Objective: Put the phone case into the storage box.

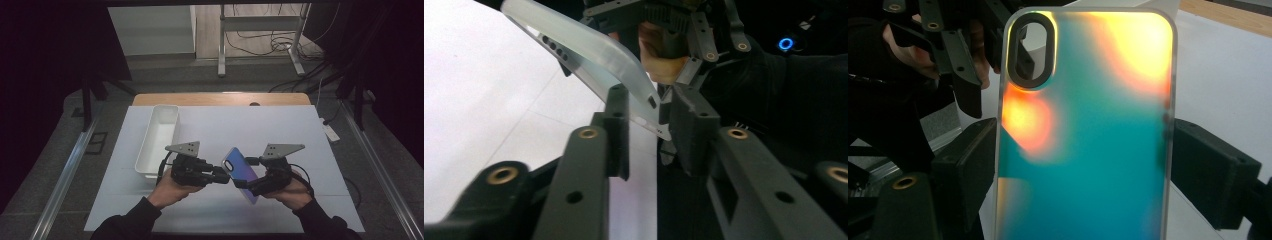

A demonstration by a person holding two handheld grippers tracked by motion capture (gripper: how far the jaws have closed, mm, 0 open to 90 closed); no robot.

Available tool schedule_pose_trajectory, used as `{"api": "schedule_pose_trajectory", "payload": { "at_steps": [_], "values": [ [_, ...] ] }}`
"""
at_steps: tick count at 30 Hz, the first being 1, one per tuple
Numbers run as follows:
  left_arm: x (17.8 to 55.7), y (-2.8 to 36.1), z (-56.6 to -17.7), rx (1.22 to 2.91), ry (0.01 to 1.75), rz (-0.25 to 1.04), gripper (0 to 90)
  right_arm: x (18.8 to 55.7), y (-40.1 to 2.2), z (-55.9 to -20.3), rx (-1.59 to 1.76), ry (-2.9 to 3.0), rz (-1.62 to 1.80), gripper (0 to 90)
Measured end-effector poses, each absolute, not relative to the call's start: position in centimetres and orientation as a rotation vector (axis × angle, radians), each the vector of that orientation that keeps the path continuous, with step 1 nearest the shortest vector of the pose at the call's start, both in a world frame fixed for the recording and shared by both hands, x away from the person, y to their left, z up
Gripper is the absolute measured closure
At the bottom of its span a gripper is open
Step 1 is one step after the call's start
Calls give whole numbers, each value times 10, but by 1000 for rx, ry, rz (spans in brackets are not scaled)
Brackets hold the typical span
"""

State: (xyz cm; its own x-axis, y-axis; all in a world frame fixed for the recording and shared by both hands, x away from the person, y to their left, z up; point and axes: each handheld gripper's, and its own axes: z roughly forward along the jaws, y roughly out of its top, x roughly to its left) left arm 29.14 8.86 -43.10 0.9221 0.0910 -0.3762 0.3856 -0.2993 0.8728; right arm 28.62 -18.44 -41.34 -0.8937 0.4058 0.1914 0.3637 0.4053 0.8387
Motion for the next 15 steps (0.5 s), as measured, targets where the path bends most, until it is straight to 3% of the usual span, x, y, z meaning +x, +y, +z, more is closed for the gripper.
{"api": "schedule_pose_trajectory", "payload": {
  "at_steps": [15],
  "values": [
    [296, 89, -436, 1831, 298, -393, 828, 286, -183, -415, 679, 2637, 1557, 165]
  ]
}}
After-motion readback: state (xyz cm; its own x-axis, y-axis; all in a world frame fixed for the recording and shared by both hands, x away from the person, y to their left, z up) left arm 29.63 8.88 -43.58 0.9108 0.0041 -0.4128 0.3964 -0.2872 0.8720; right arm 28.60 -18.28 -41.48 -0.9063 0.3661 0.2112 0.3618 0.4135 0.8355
